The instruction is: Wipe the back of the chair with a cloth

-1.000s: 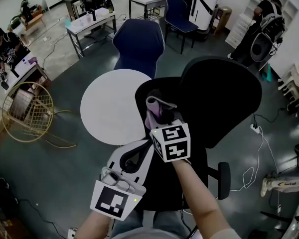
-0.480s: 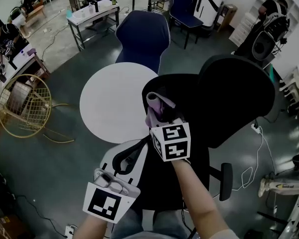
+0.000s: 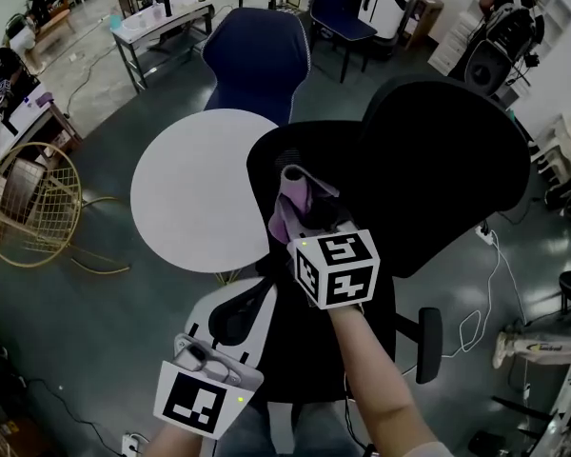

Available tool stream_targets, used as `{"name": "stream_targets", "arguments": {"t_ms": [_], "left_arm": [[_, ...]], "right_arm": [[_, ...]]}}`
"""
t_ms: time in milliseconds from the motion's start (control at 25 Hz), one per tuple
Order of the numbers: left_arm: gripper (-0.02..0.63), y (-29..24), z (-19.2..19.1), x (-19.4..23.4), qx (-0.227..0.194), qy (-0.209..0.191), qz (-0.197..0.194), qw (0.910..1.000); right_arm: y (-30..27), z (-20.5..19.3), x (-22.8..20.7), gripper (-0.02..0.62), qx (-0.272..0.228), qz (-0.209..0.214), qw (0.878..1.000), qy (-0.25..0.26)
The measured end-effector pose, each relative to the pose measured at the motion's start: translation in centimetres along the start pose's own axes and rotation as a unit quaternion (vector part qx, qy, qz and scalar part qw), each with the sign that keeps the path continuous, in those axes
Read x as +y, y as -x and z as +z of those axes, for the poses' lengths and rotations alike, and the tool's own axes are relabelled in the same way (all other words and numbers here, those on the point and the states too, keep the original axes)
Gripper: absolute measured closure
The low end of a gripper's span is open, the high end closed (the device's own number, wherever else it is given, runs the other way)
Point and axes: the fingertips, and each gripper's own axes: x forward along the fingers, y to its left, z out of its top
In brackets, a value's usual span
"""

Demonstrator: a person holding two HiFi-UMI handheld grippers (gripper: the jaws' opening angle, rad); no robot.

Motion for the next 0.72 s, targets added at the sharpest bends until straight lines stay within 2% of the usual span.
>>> {"name": "stream_targets", "arguments": {"t_ms": [360,720], "left_arm": [[0.594,-1.4,-2.4,-3.4,0.009,0.009,-0.007,0.9999],[0.594,-4.3,-3.1,-7.1,0.01,0.009,-0.028,0.9995]], "right_arm": [[2.2,-1.2,-5.0,0.476,-0.003,-0.03,1.0,-0.001],[5.4,-2.5,-11.4,0.475,-0.008,-0.066,0.998,-0.021]]}}
